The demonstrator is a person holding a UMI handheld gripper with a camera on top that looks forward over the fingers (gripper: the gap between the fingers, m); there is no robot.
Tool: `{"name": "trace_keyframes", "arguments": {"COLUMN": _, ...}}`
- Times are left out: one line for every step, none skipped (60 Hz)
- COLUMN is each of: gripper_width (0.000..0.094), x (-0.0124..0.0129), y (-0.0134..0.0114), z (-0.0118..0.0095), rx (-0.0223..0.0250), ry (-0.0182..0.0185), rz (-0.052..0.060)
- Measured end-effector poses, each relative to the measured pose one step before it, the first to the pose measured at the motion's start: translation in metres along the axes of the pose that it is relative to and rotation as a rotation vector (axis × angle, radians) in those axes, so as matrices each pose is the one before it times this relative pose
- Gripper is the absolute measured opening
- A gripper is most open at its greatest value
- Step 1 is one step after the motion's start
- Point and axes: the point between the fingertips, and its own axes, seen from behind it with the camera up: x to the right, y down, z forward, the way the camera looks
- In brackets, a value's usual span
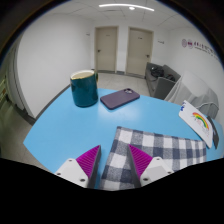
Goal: Fold towel
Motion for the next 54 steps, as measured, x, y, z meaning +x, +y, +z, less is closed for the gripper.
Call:
{"name": "trace_keyframes", "arguments": {"gripper_width": 0.0504, "x": 0.00221, "y": 0.00318, "z": 0.00432, "rx": -0.01048, "ry": 0.00236, "rz": -0.0018}}
{"name": "trace_keyframes", "arguments": {"gripper_width": 0.0486, "x": 0.00177, "y": 0.00300, "z": 0.00343, "rx": -0.00856, "ry": 0.00258, "rz": -0.0018}}
{"name": "trace_keyframes", "arguments": {"gripper_width": 0.0465, "x": -0.00084, "y": -0.00270, "z": 0.00066, "rx": 0.01645, "ry": -0.00608, "rz": -0.0001}}
{"name": "trace_keyframes", "arguments": {"gripper_width": 0.0443, "x": 0.00102, "y": -0.00157, "z": 0.00274, "rx": 0.01081, "ry": 0.00431, "rz": 0.0009}}
{"name": "trace_keyframes", "arguments": {"gripper_width": 0.0402, "x": 0.00276, "y": 0.00049, "z": -0.00020, "rx": 0.00200, "ry": 0.00835, "rz": -0.0036}}
{"name": "trace_keyframes", "arguments": {"gripper_width": 0.0350, "x": 0.00266, "y": 0.00055, "z": -0.00026, "rx": 0.00046, "ry": 0.00884, "rz": -0.0078}}
{"name": "trace_keyframes", "arguments": {"gripper_width": 0.0308, "x": 0.00172, "y": 0.00068, "z": -0.00028, "rx": 0.00095, "ry": 0.00650, "rz": -0.0055}}
{"name": "trace_keyframes", "arguments": {"gripper_width": 0.0276, "x": 0.00080, "y": -0.00047, "z": -0.00026, "rx": 0.00647, "ry": 0.00328, "rz": -0.0022}}
{"name": "trace_keyframes", "arguments": {"gripper_width": 0.0261, "x": 0.00236, "y": -0.00025, "z": -0.00021, "rx": 0.00562, "ry": 0.00866, "rz": -0.0001}}
{"name": "trace_keyframes", "arguments": {"gripper_width": 0.0169, "x": 0.00479, "y": 0.00084, "z": 0.00065, "rx": 0.00118, "ry": 0.01952, "rz": -0.0029}}
{"name": "trace_keyframes", "arguments": {"gripper_width": 0.0077, "x": 0.00429, "y": 0.00018, "z": 0.00171, "rx": 0.00263, "ry": 0.01953, "rz": -0.0052}}
{"name": "trace_keyframes", "arguments": {"gripper_width": 0.0085, "x": 0.00082, "y": -0.00060, "z": 0.00003, "rx": 0.00767, "ry": 0.00494, "rz": -0.0019}}
{"name": "trace_keyframes", "arguments": {"gripper_width": 0.0080, "x": -0.00100, "y": -0.00049, "z": -0.00008, "rx": 0.00859, "ry": -0.00294, "rz": -0.0029}}
{"name": "trace_keyframes", "arguments": {"gripper_width": 0.0080, "x": -0.00041, "y": 0.00041, "z": -0.00013, "rx": 0.00215, "ry": -0.00137, "rz": -0.0077}}
{"name": "trace_keyframes", "arguments": {"gripper_width": 0.0071, "x": -0.00034, "y": -0.00043, "z": -0.00023, "rx": 0.00569, "ry": -0.00129, "rz": -0.0093}}
{"name": "trace_keyframes", "arguments": {"gripper_width": 0.0065, "x": -0.00035, "y": -0.00073, "z": -0.00016, "rx": 0.00600, "ry": -0.00130, "rz": -0.0068}}
{"name": "trace_keyframes", "arguments": {"gripper_width": 0.0060, "x": -0.00008, "y": 0.00061, "z": -0.00023, "rx": 0.00010, "ry": -0.00072, "rz": -0.0022}}
{"name": "trace_keyframes", "arguments": {"gripper_width": 0.0046, "x": 0.00034, "y": 0.00013, "z": 0.00050, "rx": 0.00223, "ry": -0.00193, "rz": 0.0003}}
{"name": "trace_keyframes", "arguments": {"gripper_width": 0.0041, "x": 0.00038, "y": -0.00027, "z": -0.00001, "rx": 0.00245, "ry": -0.00353, "rz": 0.0030}}
{"name": "trace_keyframes", "arguments": {"gripper_width": 0.0037, "x": 0.00033, "y": 0.00005, "z": -0.00011, "rx": 0.00093, "ry": -0.00300, "rz": 0.0058}}
{"name": "trace_keyframes", "arguments": {"gripper_width": 0.0031, "x": 0.00020, "y": 0.00050, "z": 0.00003, "rx": -0.00241, "ry": -0.00578, "rz": 0.0093}}
{"name": "trace_keyframes", "arguments": {"gripper_width": 0.0028, "x": 0.00029, "y": -0.00034, "z": -0.00033, "rx": -0.00086, "ry": -0.00634, "rz": 0.0132}}
{"name": "trace_keyframes", "arguments": {"gripper_width": 0.0021, "x": 0.00008, "y": -0.00038, "z": -0.00015, "rx": -0.00073, "ry": -0.00770, "rz": 0.0154}}
{"name": "trace_keyframes", "arguments": {"gripper_width": 0.0011, "x": 0.00007, "y": -0.00049, "z": -0.00032, "rx": -0.00324, "ry": -0.00799, "rz": 0.0160}}
{"name": "trace_keyframes", "arguments": {"gripper_width": 0.0007, "x": -0.00002, "y": -0.00036, "z": -0.00024, "rx": -0.00561, "ry": -0.00904, "rz": 0.0146}}
{"name": "trace_keyframes", "arguments": {"gripper_width": 0.0006, "x": -0.00098, "y": -0.00044, "z": -0.00111, "rx": -0.00505, "ry": -0.00911, "rz": 0.0114}}
{"name": "trace_keyframes", "arguments": {"gripper_width": 0.0004, "x": -0.00003, "y": -0.00094, "z": -0.00104, "rx": -0.00648, "ry": -0.01103, "rz": 0.0097}}
{"name": "trace_keyframes", "arguments": {"gripper_width": 0.0004, "x": 0.00003, "y": -0.00113, "z": -0.00117, "rx": -0.00349, "ry": -0.00954, "rz": 0.0092}}
{"name": "trace_keyframes", "arguments": {"gripper_width": 0.0005, "x": -0.00025, "y": -0.00309, "z": -0.00277, "rx": 0.00124, "ry": -0.01245, "rz": 0.0103}}
{"name": "trace_keyframes", "arguments": {"gripper_width": 0.0004, "x": 0.00059, "y": -0.00493, "z": -0.00359, "rx": 0.00712, "ry": -0.01027, "rz": 0.0109}}
{"name": "trace_keyframes", "arguments": {"gripper_width": 0.0004, "x": 0.00175, "y": -0.00585, "z": -0.00441, "rx": 0.01025, "ry": -0.00626, "rz": 0.0103}}
{"name": "trace_keyframes", "arguments": {"gripper_width": 0.0005, "x": 0.00306, "y": -0.00676, "z": -0.00559, "rx": 0.01111, "ry": -0.00264, "rz": 0.0095}}
{"name": "trace_keyframes", "arguments": {"gripper_width": 0.0005, "x": 0.00419, "y": -0.00715, "z": -0.00586, "rx": 0.01210, "ry": 0.00012, "rz": 0.0088}}
{"name": "trace_keyframes", "arguments": {"gripper_width": 0.0005, "x": 0.00452, "y": -0.00752, "z": -0.00644, "rx": 0.01375, "ry": 0.00163, "rz": 0.0088}}
{"name": "trace_keyframes", "arguments": {"gripper_width": 0.0005, "x": 0.00606, "y": -0.00867, "z": -0.00587, "rx": 0.01178, "ry": 0.00239, "rz": 0.0094}}
{"name": "trace_keyframes", "arguments": {"gripper_width": 0.0005, "x": 0.00659, "y": -0.00817, "z": -0.00727, "rx": 0.01661, "ry": 0.00232, "rz": 0.0097}}
{"name": "trace_keyframes", "arguments": {"gripper_width": 0.0006, "x": 0.00560, "y": -0.00775, "z": -0.00594, "rx": 0.01484, "ry": 0.00611, "rz": 0.0094}}
{"name": "trace_keyframes", "arguments": {"gripper_width": 0.0007, "x": 0.00702, "y": -0.00739, "z": -0.00671, "rx": 0.01413, "ry": 0.00227, "rz": 0.0088}}
{"name": "trace_keyframes", "arguments": {"gripper_width": 0.0007, "x": 0.00605, "y": -0.00734, "z": -0.00646, "rx": 0.01354, "ry": -0.00023, "rz": 0.0093}}
{"name": "trace_keyframes", "arguments": {"gripper_width": 0.0008, "x": 0.00639, "y": -0.00649, "z": -0.00605, "rx": 0.01244, "ry": -0.00201, "rz": 0.0106}}
{"name": "trace_keyframes", "arguments": {"gripper_width": 0.0009, "x": 0.00672, "y": -0.00580, "z": -0.00587, "rx": 0.00946, "ry": -0.00225, "rz": 0.0125}}
{"name": "trace_keyframes", "arguments": {"gripper_width": 0.0010, "x": 0.00734, "y": -0.00480, "z": -0.00548, "rx": 0.00608, "ry": -0.00004, "rz": 0.0140}}
{"name": "trace_keyframes", "arguments": {"gripper_width": 0.0011, "x": 0.00904, "y": -0.00589, "z": -0.00722, "rx": 0.00542, "ry": 0.00035, "rz": 0.0172}}
{"name": "trace_keyframes", "arguments": {"gripper_width": 0.0013, "x": 0.00842, "y": -0.00326, "z": -0.00223, "rx": 0.00288, "ry": 0.00661, "rz": 0.0129}}
{"name": "trace_keyframes", "arguments": {"gripper_width": 0.0014, "x": 0.00868, "y": -0.00268, "z": -0.00335, "rx": 0.00263, "ry": 0.00402, "rz": 0.0119}}
{"name": "trace_keyframes", "arguments": {"gripper_width": 0.0016, "x": 0.00890, "y": -0.00240, "z": -0.00301, "rx": 0.00425, "ry": 0.00463, "rz": 0.0099}}
{"name": "trace_keyframes", "arguments": {"gripper_width": 0.0017, "x": 0.01004, "y": -0.00238, "z": -0.00295, "rx": 0.00604, "ry": 0.00687, "rz": 0.0082}}
{"name": "trace_keyframes", "arguments": {"gripper_width": 0.0017, "x": 0.01045, "y": -0.00196, "z": -0.00240, "rx": 0.00597, "ry": 0.00920, "rz": 0.0056}}
{"name": "trace_keyframes", "arguments": {"gripper_width": 0.0018, "x": 0.01121, "y": -0.00087, "z": -0.00175, "rx": 0.00375, "ry": 0.01263, "rz": 0.0027}}
{"name": "trace_keyframes", "arguments": {"gripper_width": 0.0018, "x": 0.01280, "y": 0.00085, "z": -0.00137, "rx": -0.00133, "ry": 0.01686, "rz": 0.0000}}
{"name": "trace_keyframes", "arguments": {"gripper_width": 0.0019, "x": 0.01652, "y": 0.00217, "z": -0.00277, "rx": -0.00379, "ry": 0.01385, "rz": 0.0015}}
{"name": "trace_keyframes", "arguments": {"gripper_width": 0.0020, "x": 0.01035, "y": 0.00241, "z": 0.00137, "rx": -0.00737, "ry": 0.02647, "rz": -0.0003}}
{"name": "trace_keyframes", "arguments": {"gripper_width": 0.0021, "x": 0.01247, "y": 0.00311, "z": 0.00002, "rx": -0.00575, "ry": 0.02343, "rz": -0.0015}}
{"name": "trace_keyframes", "arguments": {"gripper_width": 0.0021, "x": 0.01181, "y": 0.00323, "z": 0.00067, "rx": -0.00513, "ry": 0.02099, "rz": -0.0010}}
